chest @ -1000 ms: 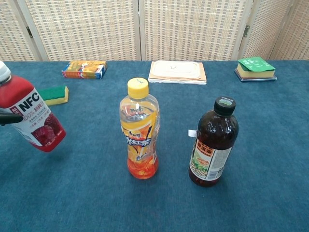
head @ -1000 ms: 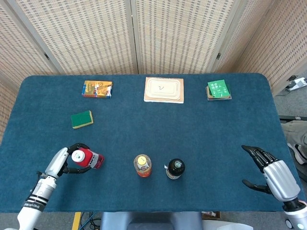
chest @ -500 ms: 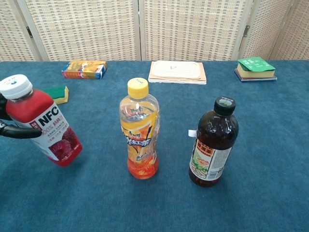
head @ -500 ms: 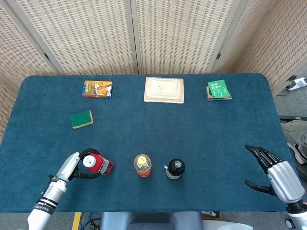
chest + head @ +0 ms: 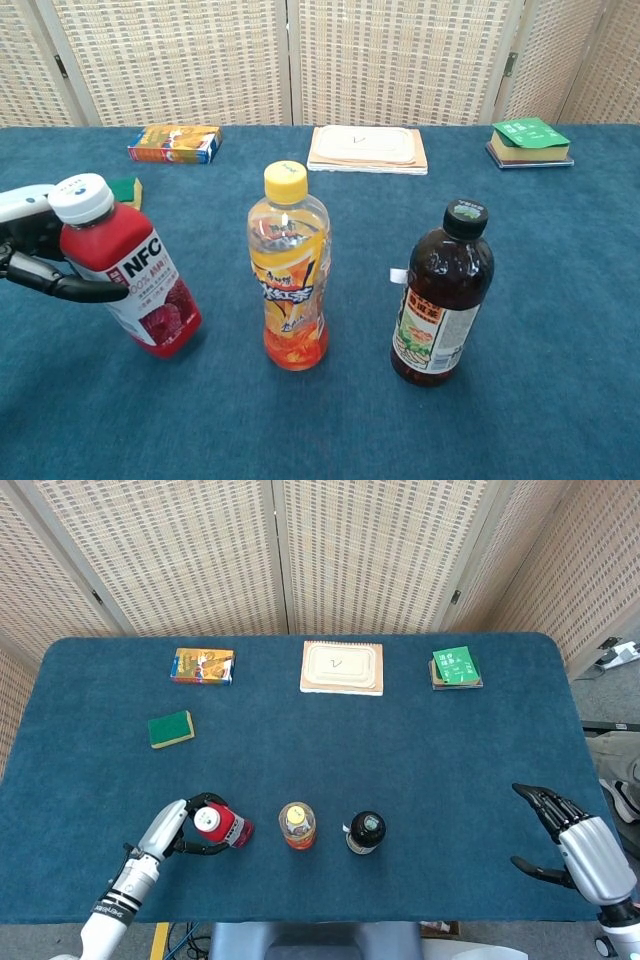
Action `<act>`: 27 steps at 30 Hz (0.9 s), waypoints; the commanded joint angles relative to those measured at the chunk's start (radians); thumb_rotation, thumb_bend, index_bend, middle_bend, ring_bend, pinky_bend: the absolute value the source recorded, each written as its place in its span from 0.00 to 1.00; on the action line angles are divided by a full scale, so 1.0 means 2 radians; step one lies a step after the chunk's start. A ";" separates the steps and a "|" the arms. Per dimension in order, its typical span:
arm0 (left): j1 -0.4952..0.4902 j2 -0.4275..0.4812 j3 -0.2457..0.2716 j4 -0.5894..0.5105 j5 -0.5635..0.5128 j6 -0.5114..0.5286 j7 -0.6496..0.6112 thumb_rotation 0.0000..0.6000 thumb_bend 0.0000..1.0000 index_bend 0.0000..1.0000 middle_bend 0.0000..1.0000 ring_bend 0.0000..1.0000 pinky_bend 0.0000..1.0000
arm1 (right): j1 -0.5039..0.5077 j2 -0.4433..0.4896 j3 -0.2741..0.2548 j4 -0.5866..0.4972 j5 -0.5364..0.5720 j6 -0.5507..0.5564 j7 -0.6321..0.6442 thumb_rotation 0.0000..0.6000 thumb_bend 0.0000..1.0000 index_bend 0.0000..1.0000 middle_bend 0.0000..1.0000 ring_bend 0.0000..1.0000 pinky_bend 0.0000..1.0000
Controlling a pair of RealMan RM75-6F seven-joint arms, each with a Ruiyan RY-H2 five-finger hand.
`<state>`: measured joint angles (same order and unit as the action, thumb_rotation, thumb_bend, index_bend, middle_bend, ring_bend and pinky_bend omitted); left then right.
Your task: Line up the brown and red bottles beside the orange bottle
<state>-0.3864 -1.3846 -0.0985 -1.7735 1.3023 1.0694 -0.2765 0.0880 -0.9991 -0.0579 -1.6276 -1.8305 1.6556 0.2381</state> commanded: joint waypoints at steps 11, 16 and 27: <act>-0.011 -0.024 0.000 0.011 -0.019 -0.009 0.032 1.00 0.10 0.47 0.33 0.40 0.54 | -0.001 0.002 0.002 0.001 0.001 0.002 0.002 1.00 0.00 0.09 0.19 0.18 0.36; -0.011 -0.025 0.002 0.009 -0.018 -0.008 0.037 1.00 0.10 0.47 0.33 0.40 0.54 | -0.002 0.002 0.002 0.001 0.001 0.002 0.002 1.00 0.00 0.09 0.19 0.18 0.36; -0.017 -0.035 0.003 0.011 -0.017 -0.010 0.050 1.00 0.10 0.47 0.33 0.40 0.54 | -0.002 0.002 0.002 0.001 0.001 0.000 0.002 1.00 0.00 0.09 0.19 0.18 0.37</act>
<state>-0.4195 -1.4526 -0.0920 -1.7532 1.2696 1.0500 -0.1769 0.0845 -0.9956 -0.0534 -1.6264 -1.8283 1.6547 0.2413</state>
